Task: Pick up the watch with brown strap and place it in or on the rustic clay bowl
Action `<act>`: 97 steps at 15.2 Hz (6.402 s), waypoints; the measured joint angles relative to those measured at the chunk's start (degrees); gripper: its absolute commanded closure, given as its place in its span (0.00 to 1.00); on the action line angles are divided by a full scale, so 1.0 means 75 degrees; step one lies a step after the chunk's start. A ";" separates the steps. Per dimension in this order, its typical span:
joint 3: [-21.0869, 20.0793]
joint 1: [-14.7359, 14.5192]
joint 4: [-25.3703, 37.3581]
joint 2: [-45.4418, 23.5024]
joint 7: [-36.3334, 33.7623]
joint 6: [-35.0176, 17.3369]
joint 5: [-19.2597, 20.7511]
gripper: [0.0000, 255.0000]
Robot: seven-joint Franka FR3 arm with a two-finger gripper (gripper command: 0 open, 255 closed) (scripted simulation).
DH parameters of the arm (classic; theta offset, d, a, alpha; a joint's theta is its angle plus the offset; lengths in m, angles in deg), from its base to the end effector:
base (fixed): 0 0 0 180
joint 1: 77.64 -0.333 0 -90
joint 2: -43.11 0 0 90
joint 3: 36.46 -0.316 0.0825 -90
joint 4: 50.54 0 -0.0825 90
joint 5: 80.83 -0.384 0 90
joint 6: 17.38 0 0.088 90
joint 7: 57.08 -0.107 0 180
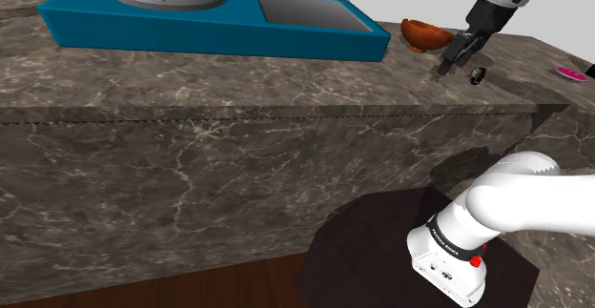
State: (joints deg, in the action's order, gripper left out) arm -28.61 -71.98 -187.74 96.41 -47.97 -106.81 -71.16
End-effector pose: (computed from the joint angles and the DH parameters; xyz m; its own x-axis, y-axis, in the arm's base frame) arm 0.2549 -0.0961 0.6095 0.9962 -0.0334 0.0809 -0.0393 -0.9966 0.0719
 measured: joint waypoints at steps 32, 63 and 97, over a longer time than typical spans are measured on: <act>0.1376 0.0617 -0.0792 0.1033 0.1440 -0.0877 0.1871 1.00; 0.0913 0.0327 0.2928 -0.0517 0.1906 0.1261 0.1325 1.00; 0.1946 -0.0366 0.4670 -0.4968 0.1871 -0.1427 0.0456 1.00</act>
State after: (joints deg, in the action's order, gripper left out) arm -14.02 -74.72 -152.72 59.16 -33.94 -117.51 -67.75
